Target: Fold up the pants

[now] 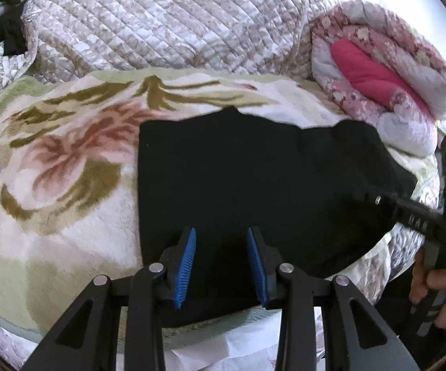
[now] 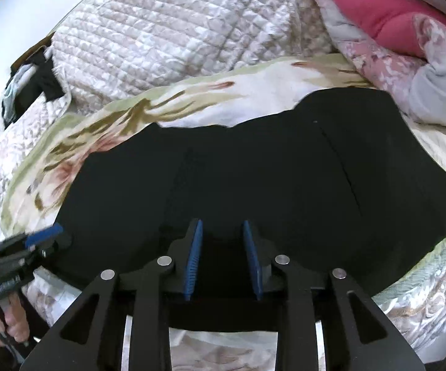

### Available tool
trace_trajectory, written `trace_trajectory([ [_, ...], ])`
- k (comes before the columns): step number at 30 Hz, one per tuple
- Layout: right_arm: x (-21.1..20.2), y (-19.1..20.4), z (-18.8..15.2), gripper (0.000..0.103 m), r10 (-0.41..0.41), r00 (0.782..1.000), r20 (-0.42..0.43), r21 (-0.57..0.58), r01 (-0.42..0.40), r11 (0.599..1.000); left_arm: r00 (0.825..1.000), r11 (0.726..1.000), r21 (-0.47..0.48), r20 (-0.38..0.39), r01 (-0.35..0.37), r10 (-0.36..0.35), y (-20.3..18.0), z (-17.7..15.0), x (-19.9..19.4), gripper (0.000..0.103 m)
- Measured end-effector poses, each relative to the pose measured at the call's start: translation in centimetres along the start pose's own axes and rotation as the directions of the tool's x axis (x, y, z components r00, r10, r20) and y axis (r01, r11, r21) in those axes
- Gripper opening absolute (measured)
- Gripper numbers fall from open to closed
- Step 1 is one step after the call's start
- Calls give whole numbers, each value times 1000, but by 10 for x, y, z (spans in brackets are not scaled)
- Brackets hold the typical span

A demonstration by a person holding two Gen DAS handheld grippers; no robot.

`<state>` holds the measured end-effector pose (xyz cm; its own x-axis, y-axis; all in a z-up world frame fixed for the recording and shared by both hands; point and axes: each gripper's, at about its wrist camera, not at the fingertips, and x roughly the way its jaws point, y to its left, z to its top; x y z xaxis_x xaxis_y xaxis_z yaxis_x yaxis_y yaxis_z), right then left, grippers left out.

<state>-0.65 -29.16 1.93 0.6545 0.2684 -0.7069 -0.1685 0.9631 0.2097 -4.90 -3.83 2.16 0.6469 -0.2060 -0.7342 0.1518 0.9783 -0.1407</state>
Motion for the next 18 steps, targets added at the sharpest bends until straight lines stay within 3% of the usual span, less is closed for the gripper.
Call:
trace_trajectory([
  [2, -9, -5, 4, 29, -51, 998, 30, 18, 51, 999, 1000, 1000, 15, 7, -15, 15, -4, 0, -3, 37],
  [5, -23, -11, 2, 29, -17, 999, 45, 67, 14, 998, 1000, 1000, -5, 13, -18, 18, -6, 1, -10, 37],
  [7, -28, -10, 0, 36, 3, 999, 47, 72, -6, 997, 1000, 1000, -5, 20, -21, 21, -8, 1, -14, 37],
  [9, -31, -7, -5, 49, 23, 999, 42, 70, -26, 997, 1000, 1000, -3, 20, -21, 21, -12, 0, -16, 37],
  [18, -33, 13, -19, 49, 91, 996, -4, 19, -91, 996, 1000, 1000, 5, 7, -7, 7, -24, -4, -17, 37],
])
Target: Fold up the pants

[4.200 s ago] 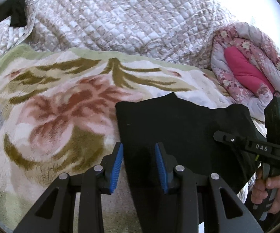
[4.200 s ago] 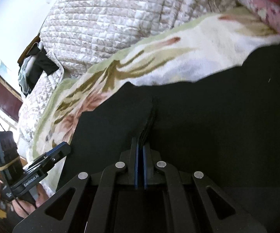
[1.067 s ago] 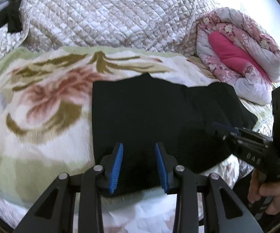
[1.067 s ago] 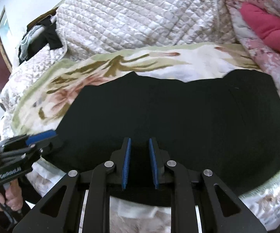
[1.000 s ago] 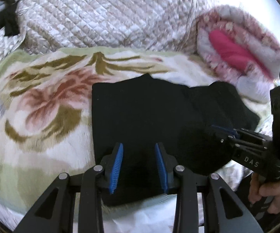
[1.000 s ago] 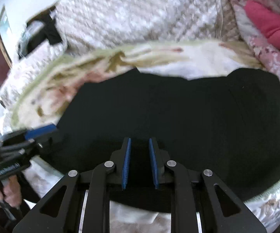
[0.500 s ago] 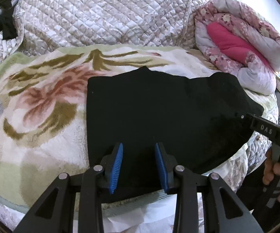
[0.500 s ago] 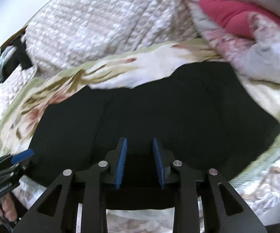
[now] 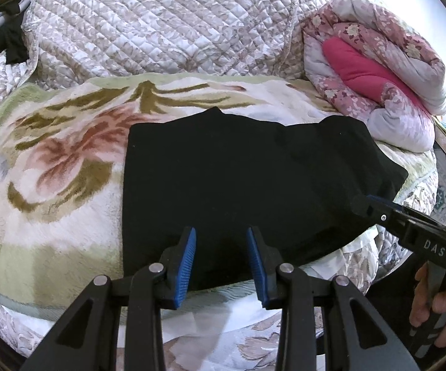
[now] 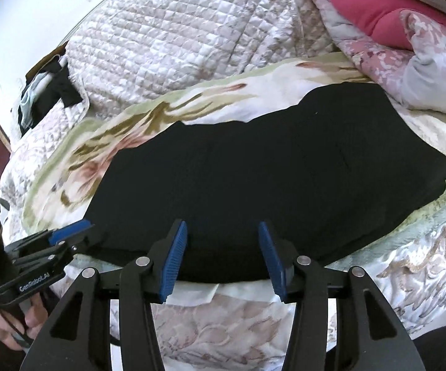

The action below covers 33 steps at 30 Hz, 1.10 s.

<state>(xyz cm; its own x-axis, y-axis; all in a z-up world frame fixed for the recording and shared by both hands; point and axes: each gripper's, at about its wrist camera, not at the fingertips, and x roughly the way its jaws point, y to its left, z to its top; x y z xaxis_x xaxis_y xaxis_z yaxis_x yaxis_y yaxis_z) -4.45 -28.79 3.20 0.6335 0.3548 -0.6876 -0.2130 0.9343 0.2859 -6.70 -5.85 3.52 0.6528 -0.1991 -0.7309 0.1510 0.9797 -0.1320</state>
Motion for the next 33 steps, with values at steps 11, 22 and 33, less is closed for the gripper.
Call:
trace_trajectory([
  [11, -19, -44, 6, 49, -93, 994, 60, 148, 83, 985, 1000, 1000, 21, -20, -4, 5, -5, -6, 13, 39],
  [22, -31, -55, 4, 49, -82, 993, 81, 205, 64, 977, 999, 998, 54, -29, 21, -19, -20, -5, 11, 39],
  [33, -53, -90, -1, 57, -175, 975, 140, 369, 112, 923, 998, 995, 83, -26, 64, -62, -32, 2, 9, 39],
])
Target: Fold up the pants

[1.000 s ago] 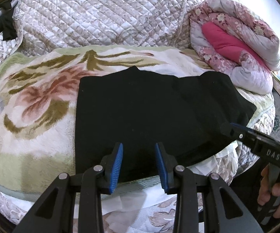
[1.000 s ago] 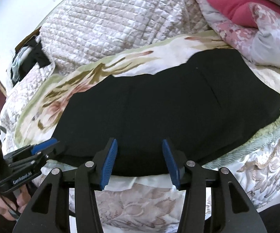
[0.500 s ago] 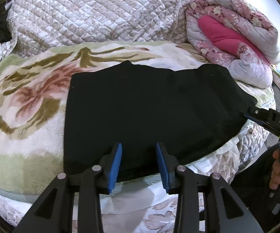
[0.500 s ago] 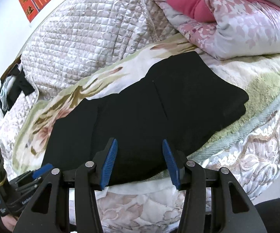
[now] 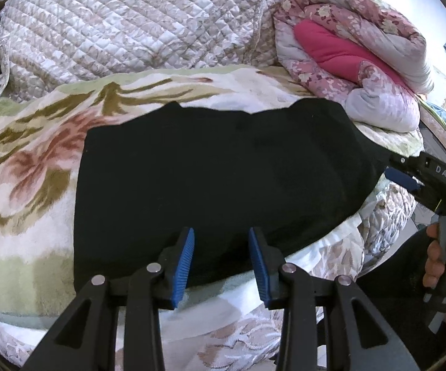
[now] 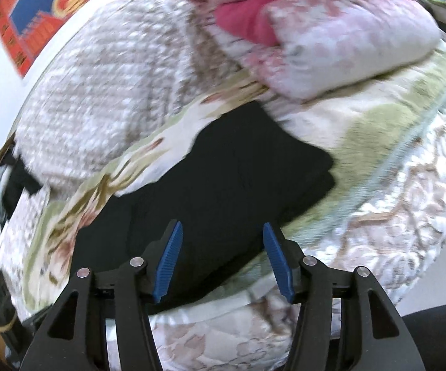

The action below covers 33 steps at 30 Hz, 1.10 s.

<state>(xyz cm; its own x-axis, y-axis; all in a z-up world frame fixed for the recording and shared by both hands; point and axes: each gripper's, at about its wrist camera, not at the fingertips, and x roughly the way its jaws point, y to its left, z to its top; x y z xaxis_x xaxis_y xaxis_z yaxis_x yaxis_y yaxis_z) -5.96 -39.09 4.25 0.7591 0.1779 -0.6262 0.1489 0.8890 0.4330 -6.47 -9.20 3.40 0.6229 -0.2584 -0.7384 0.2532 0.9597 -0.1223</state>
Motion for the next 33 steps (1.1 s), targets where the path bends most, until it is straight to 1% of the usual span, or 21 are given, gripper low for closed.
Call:
trace_trajectory([
  [3, 4, -15, 6, 58, 4, 1000, -15, 72, -3, 997, 1000, 1000, -5, 15, -12, 12, 4, 7, -1, 39],
  [6, 10, -25, 11, 58, -32, 999, -25, 119, 34, 992, 999, 1000, -8, 24, -23, 24, 7, 13, 0, 39],
  [9, 18, -35, 16, 59, -19, 999, -37, 182, 26, 983, 999, 1000, -6, 28, -30, 30, 10, 15, 1, 39],
  [11, 23, -37, 18, 62, -10, 999, -31, 205, 16, 979, 999, 999, -9, 25, -32, 33, 12, 16, 4, 39],
  [13, 26, -39, 21, 62, -14, 1000, -22, 227, 18, 974, 999, 999, -14, 17, -35, 35, 14, 15, 6, 39],
  [17, 31, -41, 29, 62, -18, 1000, -1, 254, 18, 967, 999, 999, -23, 8, -40, 40, 17, 13, 9, 39],
  [20, 21, -34, 29, 63, 3, 1000, 29, 232, -10, 973, 999, 999, -30, 6, -44, 44, 20, 13, 10, 39],
  [22, 19, -30, 32, 62, 1, 999, 49, 208, -11, 978, 999, 998, -36, 5, -49, 49, 22, 13, 11, 39],
  [23, 22, -30, 34, 60, 1, 999, 40, 204, -9, 979, 999, 998, -39, 2, -51, 51, 23, 13, 13, 39],
  [25, 37, -34, 38, 53, -2, 1000, -2, 215, 2, 977, 998, 997, -46, -4, -56, 56, 26, 14, 14, 39],
  [27, 44, -33, 42, 39, -9, 1000, -14, 205, 12, 979, 998, 997, -53, -2, -57, 57, 27, 14, 13, 39],
  [29, 43, -29, 45, 26, 9, 1000, -12, 188, -7, 982, 998, 997, -55, 5, -58, 58, 28, 15, 12, 39],
  [33, 33, -12, 52, 24, 25, 1000, 16, 113, -27, 993, 998, 997, -56, 10, -58, 59, 30, 15, 10, 39],
])
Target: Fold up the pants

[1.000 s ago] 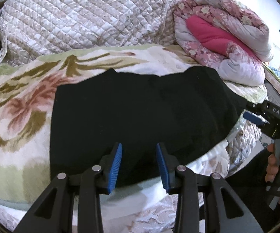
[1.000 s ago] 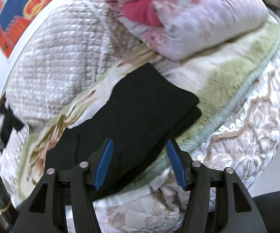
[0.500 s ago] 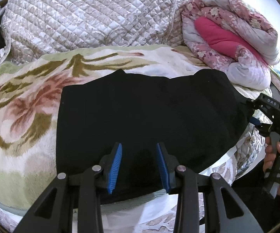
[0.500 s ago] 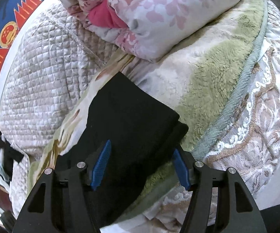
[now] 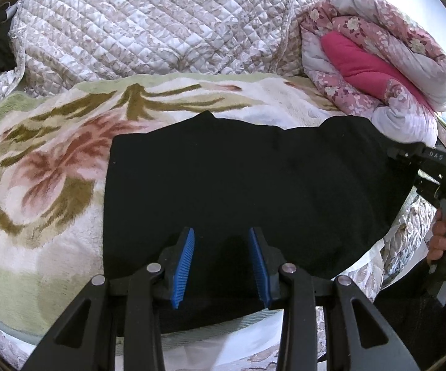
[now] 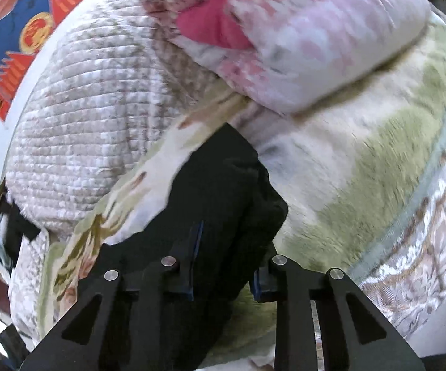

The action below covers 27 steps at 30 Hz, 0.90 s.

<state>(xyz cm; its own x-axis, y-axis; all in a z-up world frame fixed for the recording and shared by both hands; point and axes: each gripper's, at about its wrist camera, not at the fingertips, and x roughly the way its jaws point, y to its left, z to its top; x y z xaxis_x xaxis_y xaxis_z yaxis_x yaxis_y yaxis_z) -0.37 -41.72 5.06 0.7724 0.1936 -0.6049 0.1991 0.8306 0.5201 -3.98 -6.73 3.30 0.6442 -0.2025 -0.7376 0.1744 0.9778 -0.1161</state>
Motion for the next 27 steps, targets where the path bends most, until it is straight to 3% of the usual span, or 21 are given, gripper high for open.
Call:
trace_trajectory([
  [9, -12, 50, 7, 22, 71, 997, -2, -126, -71, 990, 1000, 1000, -25, 14, -4, 4, 10, 0, -7, 39],
  [16, -14, 119, -6, 21, 166, 985, -41, -275, -171, 946, 998, 994, -98, 43, -43, 48, 41, 1, -20, 39],
  [22, 0, 176, -40, 21, 231, 963, -136, -396, -266, 879, 994, 977, -197, 52, -86, 98, 80, -3, -32, 39],
  [27, 27, 220, -100, 21, 227, 934, -278, -516, -344, 785, 990, 960, -259, 56, -109, 128, 102, -6, -38, 39],
])
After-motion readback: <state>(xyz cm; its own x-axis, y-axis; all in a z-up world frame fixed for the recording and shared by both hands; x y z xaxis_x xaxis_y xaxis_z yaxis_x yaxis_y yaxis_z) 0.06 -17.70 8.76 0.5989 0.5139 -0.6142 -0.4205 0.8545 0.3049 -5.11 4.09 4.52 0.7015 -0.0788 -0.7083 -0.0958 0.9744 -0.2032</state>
